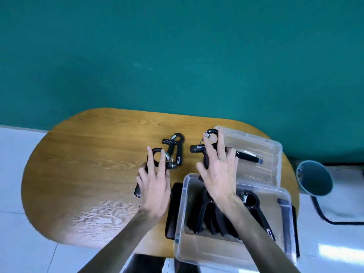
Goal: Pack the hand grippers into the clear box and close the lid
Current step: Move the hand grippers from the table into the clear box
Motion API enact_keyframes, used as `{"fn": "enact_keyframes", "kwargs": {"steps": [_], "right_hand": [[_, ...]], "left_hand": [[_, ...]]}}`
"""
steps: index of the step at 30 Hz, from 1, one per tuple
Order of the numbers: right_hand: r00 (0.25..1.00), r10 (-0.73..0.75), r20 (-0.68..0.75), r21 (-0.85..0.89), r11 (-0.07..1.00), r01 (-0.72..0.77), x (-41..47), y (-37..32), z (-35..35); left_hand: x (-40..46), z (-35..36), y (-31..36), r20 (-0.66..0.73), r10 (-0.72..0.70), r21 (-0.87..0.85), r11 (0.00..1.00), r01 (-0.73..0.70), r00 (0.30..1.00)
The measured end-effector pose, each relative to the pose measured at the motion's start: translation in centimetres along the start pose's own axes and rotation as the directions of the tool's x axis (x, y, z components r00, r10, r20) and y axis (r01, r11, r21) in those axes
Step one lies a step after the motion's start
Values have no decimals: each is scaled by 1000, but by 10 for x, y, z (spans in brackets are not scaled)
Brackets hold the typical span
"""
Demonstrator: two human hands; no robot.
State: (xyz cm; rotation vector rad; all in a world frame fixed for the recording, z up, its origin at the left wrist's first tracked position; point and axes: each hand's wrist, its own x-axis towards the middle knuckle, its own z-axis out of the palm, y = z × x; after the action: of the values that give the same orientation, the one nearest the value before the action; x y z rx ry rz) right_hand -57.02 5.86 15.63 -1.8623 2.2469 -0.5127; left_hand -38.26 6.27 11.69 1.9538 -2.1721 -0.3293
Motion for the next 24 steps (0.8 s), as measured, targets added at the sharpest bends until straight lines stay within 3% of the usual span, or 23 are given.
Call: {"fn": "enact_keyframes", "kwargs": {"steps": [8, 14, 24], "right_hand": [[992, 122, 10, 5, 992, -122, -87, 71, -41], [979, 198, 52, 12, 980, -199, -135, 113, -35], [968, 195, 158, 71, 976, -208, -165, 151, -6]], "left_hand": [[-48, -3, 107, 16, 130, -79, 988, -129, 991], [-82, 24, 132, 86, 169, -22, 986, -167, 982], [-106, 66, 130, 256, 34, 80, 995, -57, 966]]}}
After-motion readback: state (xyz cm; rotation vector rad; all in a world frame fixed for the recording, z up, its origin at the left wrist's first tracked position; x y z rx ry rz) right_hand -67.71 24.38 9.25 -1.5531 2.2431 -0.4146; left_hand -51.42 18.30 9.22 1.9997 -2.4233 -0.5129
